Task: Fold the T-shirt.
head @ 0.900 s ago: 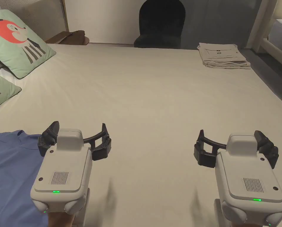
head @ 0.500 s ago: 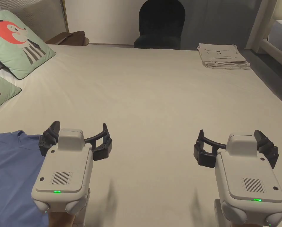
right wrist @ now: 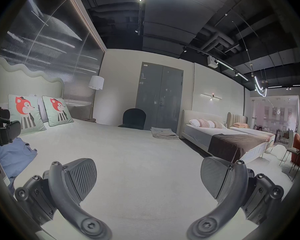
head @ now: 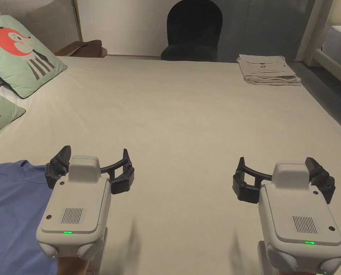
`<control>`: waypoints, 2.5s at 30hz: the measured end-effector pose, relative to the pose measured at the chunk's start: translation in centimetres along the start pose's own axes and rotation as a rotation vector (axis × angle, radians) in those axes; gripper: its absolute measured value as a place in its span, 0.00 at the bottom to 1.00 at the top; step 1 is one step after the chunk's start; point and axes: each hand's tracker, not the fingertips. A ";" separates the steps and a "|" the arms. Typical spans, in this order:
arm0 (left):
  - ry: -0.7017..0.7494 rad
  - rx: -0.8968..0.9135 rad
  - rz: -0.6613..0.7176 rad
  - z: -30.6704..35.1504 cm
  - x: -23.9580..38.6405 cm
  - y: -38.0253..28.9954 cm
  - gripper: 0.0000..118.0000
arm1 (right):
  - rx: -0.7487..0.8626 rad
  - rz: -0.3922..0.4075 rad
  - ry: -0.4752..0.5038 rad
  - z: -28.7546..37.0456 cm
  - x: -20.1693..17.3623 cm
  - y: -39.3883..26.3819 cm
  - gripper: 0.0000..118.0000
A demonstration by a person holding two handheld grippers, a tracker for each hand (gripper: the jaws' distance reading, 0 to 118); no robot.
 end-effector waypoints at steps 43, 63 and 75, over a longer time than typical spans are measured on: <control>-0.012 0.002 -0.019 0.1 0.2 0.3 0.93 | 0.001 -0.001 0.003 0.0 0.2 -0.1 1.00; -0.004 0.000 0.001 0.0 -0.2 0.3 0.91 | -0.005 0.000 0.021 0.2 -0.2 0.3 0.98; -0.024 -0.008 0.003 0.2 0.1 0.0 0.00 | -0.030 -0.014 0.013 0.3 -0.1 0.3 0.00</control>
